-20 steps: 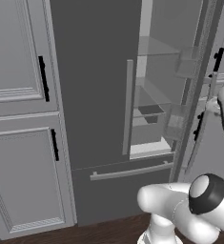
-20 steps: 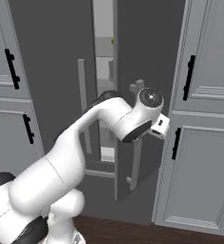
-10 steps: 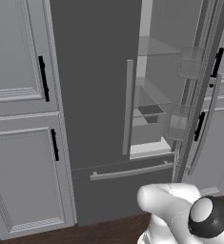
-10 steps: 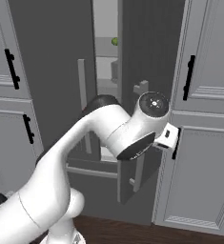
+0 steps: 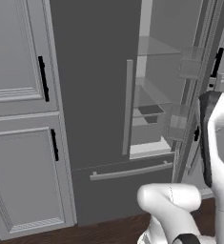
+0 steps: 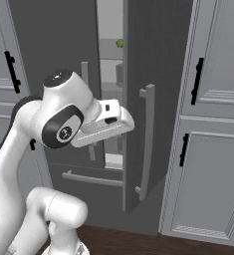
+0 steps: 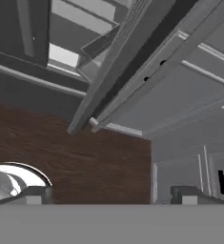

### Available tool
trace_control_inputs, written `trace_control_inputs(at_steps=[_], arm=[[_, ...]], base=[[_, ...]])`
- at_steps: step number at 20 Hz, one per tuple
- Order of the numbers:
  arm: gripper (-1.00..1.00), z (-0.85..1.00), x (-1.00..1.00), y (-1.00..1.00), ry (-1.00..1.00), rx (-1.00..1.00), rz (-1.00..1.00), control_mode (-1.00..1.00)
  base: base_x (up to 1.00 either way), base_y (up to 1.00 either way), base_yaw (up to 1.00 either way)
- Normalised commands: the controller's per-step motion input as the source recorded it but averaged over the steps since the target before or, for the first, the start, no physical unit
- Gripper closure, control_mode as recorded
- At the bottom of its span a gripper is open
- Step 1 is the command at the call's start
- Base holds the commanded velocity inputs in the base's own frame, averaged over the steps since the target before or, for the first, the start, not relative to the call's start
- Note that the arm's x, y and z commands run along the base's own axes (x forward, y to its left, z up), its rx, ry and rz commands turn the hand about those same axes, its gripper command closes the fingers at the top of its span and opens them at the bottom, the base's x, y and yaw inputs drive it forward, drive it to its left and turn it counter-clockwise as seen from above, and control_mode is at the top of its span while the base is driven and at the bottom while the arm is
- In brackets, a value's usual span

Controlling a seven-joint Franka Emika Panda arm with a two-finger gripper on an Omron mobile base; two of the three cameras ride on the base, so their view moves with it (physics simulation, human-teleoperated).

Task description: Take the strawberry from the fridge and place it on top of the pancake, located on the dining counter.

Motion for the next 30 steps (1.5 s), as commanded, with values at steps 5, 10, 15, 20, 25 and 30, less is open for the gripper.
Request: trace_control_inputs(at_steps=[5, 10, 15, 20, 25, 30], arm=[[-1.0, 0.0, 0.12, 0.84, 0.49, -0.57, 0.38, -1.0], [-1.0, -0.08, 0.25, 0.39, 0.16, -0.42, 0.37, -1.0], [-1.0, -0.06, 0.7, -0.02, 0.03, -0.09, 0.18, -1.0], [-1.0, 0.0, 0.81, 0.0, 0.0, -0.01, 0.13, -1.0], [-1.0, -0.21, 0.55, -0.13, 0.08, -0.06, 0.05, -1.0], [-1.0, -0.31, 0.63, -0.32, 0.16, -0.1, 0.03, -1.0]], base=[[0.0, 0.0, 0.0], [0.0, 0.0, 0.0], [0.0, 0.0, 0.0], [0.0, 0.0, 0.0], [0.0, 0.0, 0.0], [0.0, 0.0, 0.0]])
